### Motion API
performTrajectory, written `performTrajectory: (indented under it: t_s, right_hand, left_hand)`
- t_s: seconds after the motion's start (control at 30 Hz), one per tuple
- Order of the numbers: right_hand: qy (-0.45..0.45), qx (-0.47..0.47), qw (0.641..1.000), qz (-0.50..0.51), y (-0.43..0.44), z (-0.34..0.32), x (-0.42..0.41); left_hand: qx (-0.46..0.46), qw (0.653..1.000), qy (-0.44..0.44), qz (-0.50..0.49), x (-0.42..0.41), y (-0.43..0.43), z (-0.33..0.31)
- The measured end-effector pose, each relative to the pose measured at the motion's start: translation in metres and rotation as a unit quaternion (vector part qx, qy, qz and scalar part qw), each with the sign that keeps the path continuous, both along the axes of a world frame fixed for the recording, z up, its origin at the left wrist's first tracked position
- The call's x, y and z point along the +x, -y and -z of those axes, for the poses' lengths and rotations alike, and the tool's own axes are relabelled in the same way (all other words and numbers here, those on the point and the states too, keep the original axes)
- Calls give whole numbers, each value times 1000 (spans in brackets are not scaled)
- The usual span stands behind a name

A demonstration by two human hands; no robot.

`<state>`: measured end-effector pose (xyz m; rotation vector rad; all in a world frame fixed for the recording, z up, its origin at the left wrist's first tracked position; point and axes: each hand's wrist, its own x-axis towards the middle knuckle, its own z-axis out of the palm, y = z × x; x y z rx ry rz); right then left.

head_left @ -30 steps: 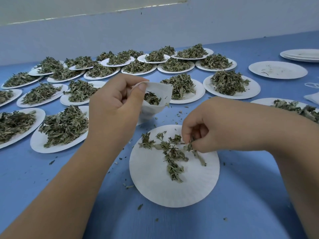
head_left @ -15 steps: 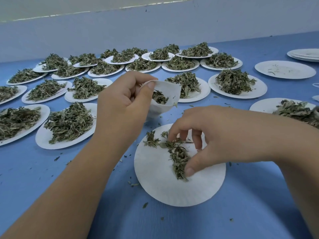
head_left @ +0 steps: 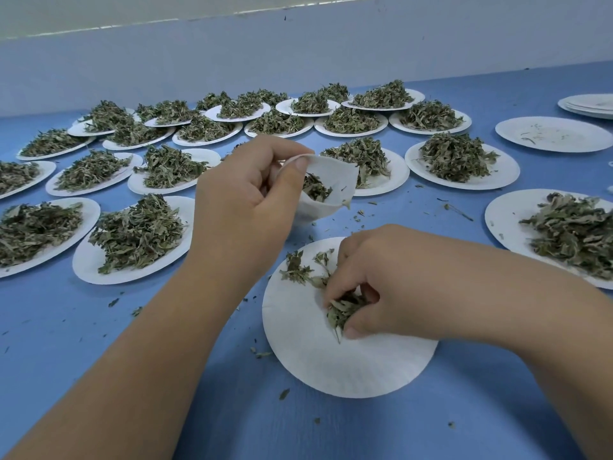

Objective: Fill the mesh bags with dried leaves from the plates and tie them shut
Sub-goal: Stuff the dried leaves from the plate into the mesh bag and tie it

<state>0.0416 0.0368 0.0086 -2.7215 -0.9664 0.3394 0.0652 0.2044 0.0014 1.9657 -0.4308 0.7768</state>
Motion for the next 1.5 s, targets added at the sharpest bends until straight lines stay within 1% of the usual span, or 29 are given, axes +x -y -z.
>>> performTrajectory:
  t_s: [0.2, 0.3, 0.4, 0.53, 0.6, 0.7, 0.77, 0.83, 0.97, 1.13, 1.2, 1.3, 1.4, 1.5]
  right_hand:
    - [64, -26, 997, -31, -5, 1, -2]
    - [84, -28, 995, -38, -7, 2, -3]
    - [84, -21, 995, -46, -6, 2, -1]
    - [65, 19, 996, -53, -1, 3, 3]
    - [50, 55, 996, -57, 3, 2, 7]
    - [-38, 148, 988, -39, 13, -5, 11]
    - [-80, 223, 971, -34, 21, -10, 15]
    - [-95, 298, 949, -34, 27, -16, 17]
    - [-87, 395, 914, -30, 31, -23, 20]
    - [-53, 455, 889, 8, 32, -21, 27]
    - [-30, 442, 896, 27, 30, -18, 29]
    - [33, 384, 921, 63, 23, -13, 29]
    - [79, 357, 926, 94, 17, -11, 26]
    - [172, 260, 943, 114, 11, -10, 24]
  left_hand:
    - [10, 1000, 14, -10, 0, -2, 0]
    - [40, 998, 38, -30, 0, -4, 0]
    - [60, 995, 55, -50, -1, -5, -1]
    - [81, 993, 61, -58, 1, -5, 0]
    - [94, 992, 61, -61, 1, -4, 0]
    - [116, 990, 59, -59, 1, -2, 2]
    - [133, 988, 55, -53, 1, -1, 2]
    - [146, 987, 53, -48, 1, -1, 2]
    - [127, 991, 39, -28, 2, -1, 2]
    - [122, 992, 41, -14, 1, -1, 2]
    - [118, 992, 42, -10, 1, 0, 2]
    - [109, 994, 21, 2, 1, 3, 2]
    - [112, 993, 11, 17, 0, 5, 3]
    - [112, 993, 6, 23, -1, 8, 4]
